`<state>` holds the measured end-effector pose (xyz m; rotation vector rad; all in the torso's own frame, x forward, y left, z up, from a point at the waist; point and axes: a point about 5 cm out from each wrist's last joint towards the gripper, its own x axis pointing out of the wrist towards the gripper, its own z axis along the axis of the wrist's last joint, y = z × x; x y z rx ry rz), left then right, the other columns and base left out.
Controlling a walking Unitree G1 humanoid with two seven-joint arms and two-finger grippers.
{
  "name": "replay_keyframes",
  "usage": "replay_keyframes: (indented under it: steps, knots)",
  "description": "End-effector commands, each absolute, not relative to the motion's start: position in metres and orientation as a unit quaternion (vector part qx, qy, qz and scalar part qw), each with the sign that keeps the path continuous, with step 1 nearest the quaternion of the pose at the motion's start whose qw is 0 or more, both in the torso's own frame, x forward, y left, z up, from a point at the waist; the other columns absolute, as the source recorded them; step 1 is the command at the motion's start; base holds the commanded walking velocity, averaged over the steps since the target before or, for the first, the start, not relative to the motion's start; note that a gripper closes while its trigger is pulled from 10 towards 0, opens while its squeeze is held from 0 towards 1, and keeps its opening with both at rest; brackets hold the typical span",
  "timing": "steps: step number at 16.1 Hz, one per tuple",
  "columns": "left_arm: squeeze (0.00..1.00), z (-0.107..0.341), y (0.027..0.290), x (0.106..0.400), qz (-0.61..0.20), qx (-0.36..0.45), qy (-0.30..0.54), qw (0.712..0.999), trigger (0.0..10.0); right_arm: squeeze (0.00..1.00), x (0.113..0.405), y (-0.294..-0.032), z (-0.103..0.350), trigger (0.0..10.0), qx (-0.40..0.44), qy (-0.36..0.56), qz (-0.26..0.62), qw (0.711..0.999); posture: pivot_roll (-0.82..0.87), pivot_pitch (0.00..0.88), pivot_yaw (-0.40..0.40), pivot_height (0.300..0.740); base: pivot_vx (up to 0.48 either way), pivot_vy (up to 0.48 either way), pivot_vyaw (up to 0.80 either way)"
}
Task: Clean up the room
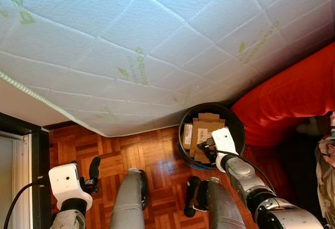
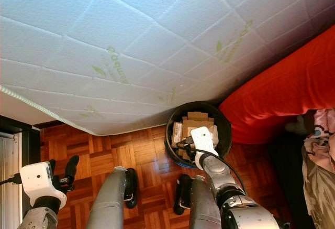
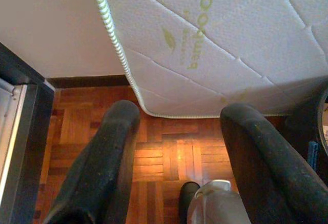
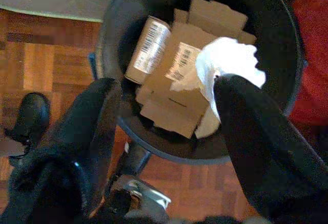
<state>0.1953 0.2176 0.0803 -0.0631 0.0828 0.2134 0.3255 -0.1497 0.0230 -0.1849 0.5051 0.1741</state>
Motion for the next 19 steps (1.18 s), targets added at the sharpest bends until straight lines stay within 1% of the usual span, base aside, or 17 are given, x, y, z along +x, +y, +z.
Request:
replay_keyframes:
  steps: [1,2,3,8,9,10,11,12,13,15,16,17,19]
  knots:
    - [0.00,0.068,0.223,0.185,0.117,-0.031,0.068,0.990,10.0,1.00,0.314,-0.152,0.009,10.0,-0.090,0.283,0.078,0.952,0.29,0.541,-0.022,0.655,0.000,0.000,0.00]
    - [0.00,0.068,0.223,0.185,0.117,-0.030,0.068,0.990,10.0,1.00,0.314,-0.149,0.009,10.0,-0.138,0.277,0.099,0.946,0.29,0.541,-0.022,0.655,0.000,0.000,0.00]
    - [0.00,0.068,0.223,0.185,0.117,-0.030,0.068,0.990,10.0,1.00,0.313,-0.145,0.008,10.0,-0.138,0.280,0.115,0.943,0.29,0.543,-0.022,0.655,0.000,0.000,0.00]
    - [0.00,0.068,0.222,0.186,0.117,-0.032,0.067,0.990,10.0,1.00,0.313,-0.143,0.008,10.0,-0.140,0.280,0.117,0.943,0.28,0.539,-0.026,0.655,0.000,0.000,0.00]
    - [0.00,0.068,0.222,0.187,0.116,-0.032,0.067,0.990,10.0,0.00,0.312,-0.144,0.007,10.0,-0.141,0.281,0.115,0.942,0.28,0.539,-0.026,0.655,0.000,0.000,0.00]
    - [0.00,0.067,0.222,0.187,0.116,-0.032,0.068,0.990,10.0,0.00,0.311,-0.145,0.006,10.0,-0.130,0.283,0.110,0.944,0.28,0.537,-0.027,0.655,0.000,0.000,0.00]
    - [0.00,0.065,0.222,0.189,0.116,-0.032,0.070,0.990,10.0,0.00,0.310,-0.148,0.005,10.0,-0.088,0.284,0.088,0.951,0.27,0.526,-0.031,0.655,0.000,0.000,0.00]
    - [0.00,0.061,0.223,0.190,0.114,-0.030,0.076,0.990,10.0,0.00,0.306,-0.163,0.002,10.0,0.005,0.279,0.024,0.960,0.26,0.503,-0.033,0.655,0.000,0.000,0.00]
    - [0.00,0.056,0.224,0.191,0.114,-0.029,0.083,0.990,10.0,0.00,0.301,-0.175,0.000,10.0,0.060,0.271,-0.022,0.961,0.25,0.488,-0.035,0.655,0.000,0.000,0.00]
    - [0.00,0.047,0.226,0.196,0.116,-0.031,0.091,0.989,10.0,0.00,0.291,-0.194,-0.006,10.0,0.093,0.257,-0.066,0.960,0.23,0.443,-0.041,0.655,0.000,0.000,0.00]
    - [0.00,0.046,0.227,0.197,0.116,-0.031,0.092,0.988,10.0,0.00,0.289,-0.198,-0.007,10.0,0.094,0.253,-0.072,0.960,0.23,0.443,-0.041,0.655,0.000,0.000,0.00]
    - [0.00,0.038,0.228,0.202,0.115,-0.032,0.101,0.988,10.0,0.00,0.279,-0.208,-0.012,10.0,0.091,0.250,-0.081,0.961,0.21,0.403,-0.047,0.655,0.000,0.000,0.00]
    - [0.00,0.026,0.230,0.206,0.113,-0.032,0.118,0.986,10.0,0.00,0.268,-0.214,-0.019,10.0,0.099,0.252,-0.085,0.959,0.19,0.345,-0.050,0.655,0.000,0.000,0.00]
